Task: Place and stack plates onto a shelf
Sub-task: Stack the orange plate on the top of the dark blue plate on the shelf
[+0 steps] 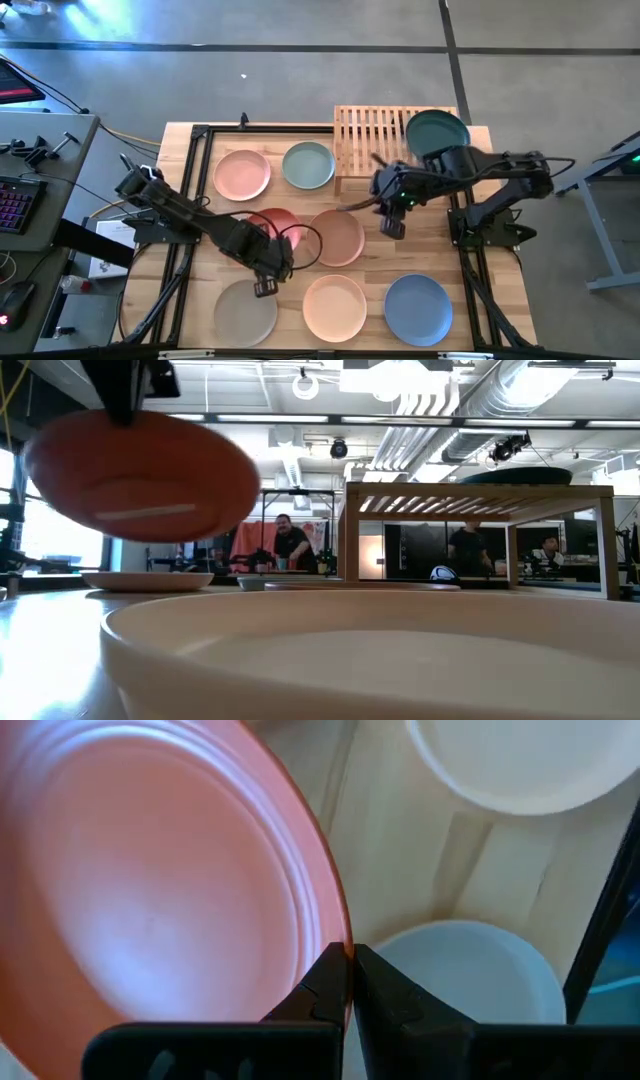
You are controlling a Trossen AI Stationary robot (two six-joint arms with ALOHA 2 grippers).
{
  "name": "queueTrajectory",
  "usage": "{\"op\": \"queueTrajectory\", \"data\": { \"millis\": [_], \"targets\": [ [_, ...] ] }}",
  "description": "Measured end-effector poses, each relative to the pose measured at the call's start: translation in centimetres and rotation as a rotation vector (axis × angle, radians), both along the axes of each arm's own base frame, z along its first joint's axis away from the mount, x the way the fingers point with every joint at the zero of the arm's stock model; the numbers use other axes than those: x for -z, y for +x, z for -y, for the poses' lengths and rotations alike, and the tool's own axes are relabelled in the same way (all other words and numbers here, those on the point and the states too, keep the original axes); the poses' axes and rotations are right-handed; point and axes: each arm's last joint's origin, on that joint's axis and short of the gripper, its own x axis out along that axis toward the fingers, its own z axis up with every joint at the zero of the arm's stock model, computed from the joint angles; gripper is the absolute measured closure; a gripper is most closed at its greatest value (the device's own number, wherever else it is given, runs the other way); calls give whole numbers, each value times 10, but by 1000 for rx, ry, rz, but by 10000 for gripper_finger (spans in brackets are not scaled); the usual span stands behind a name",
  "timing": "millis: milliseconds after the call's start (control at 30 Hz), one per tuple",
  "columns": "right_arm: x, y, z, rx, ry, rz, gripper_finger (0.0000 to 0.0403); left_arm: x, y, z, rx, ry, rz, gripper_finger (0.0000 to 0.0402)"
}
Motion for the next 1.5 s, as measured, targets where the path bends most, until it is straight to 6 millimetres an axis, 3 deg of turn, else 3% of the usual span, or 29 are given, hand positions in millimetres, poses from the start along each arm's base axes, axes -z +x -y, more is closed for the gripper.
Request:
{"op": "queueTrajectory", "data": {
  "millis": [333, 667, 1033, 1500],
  "targets": [
    [28, 29, -28, -261, -167, -79, 311, -18, 3, -3, 235, 160, 67, 401],
    [53, 60, -39, -461, -272, -89, 311, -20, 4, -4, 495, 260, 67, 401],
    [49, 82, -46, -630, -336, 116, 311, -21, 5, -6, 640, 380, 66, 401],
    [46, 85, -48, -688, -333, 167, 311, -23, 9, -9, 689, 510, 97, 401]
  ]
}}
